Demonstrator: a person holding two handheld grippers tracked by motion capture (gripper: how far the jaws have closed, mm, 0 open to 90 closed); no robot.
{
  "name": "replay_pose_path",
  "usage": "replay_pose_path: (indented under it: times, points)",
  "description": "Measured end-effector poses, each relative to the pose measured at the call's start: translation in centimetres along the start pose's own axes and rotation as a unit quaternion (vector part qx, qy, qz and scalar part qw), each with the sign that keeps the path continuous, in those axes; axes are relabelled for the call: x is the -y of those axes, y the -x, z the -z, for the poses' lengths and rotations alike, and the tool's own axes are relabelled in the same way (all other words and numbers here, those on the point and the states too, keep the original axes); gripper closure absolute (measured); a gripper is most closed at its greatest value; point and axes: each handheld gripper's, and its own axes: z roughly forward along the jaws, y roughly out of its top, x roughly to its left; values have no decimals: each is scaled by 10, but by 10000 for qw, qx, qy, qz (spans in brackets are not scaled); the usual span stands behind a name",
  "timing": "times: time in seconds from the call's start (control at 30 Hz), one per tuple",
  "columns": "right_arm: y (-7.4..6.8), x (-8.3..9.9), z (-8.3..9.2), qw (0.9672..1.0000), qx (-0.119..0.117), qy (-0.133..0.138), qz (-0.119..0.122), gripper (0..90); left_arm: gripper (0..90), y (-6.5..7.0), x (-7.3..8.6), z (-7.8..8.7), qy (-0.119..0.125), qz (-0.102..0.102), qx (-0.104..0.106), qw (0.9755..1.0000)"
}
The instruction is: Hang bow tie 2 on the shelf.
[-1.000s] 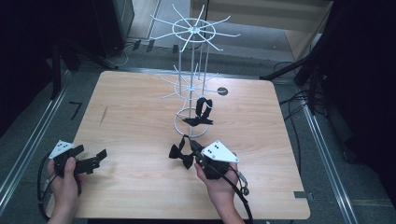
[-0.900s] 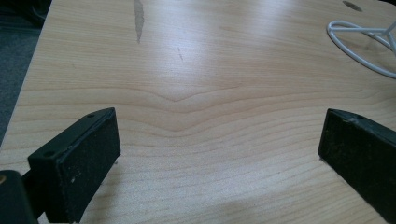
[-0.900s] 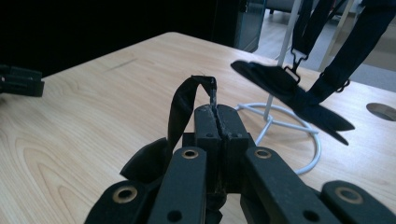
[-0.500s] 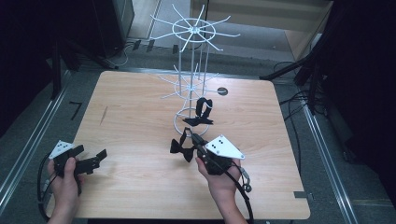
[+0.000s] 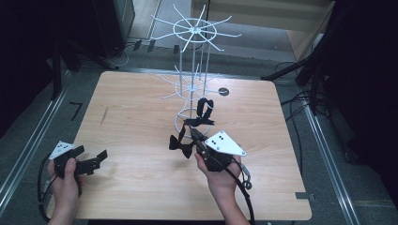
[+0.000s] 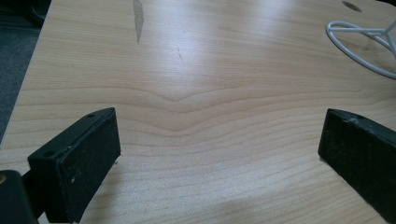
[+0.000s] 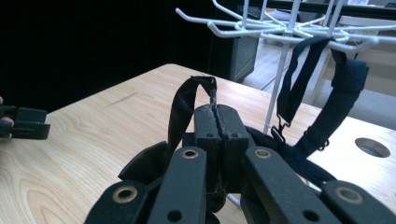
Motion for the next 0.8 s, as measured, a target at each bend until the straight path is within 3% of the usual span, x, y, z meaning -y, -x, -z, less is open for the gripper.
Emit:
replay_pose_path:
  times: [0.8]
  points:
    - [-6, -28, -1, 9996, -41, 242, 117, 898, 0, 0, 0, 0, -12, -2, 10, 10000]
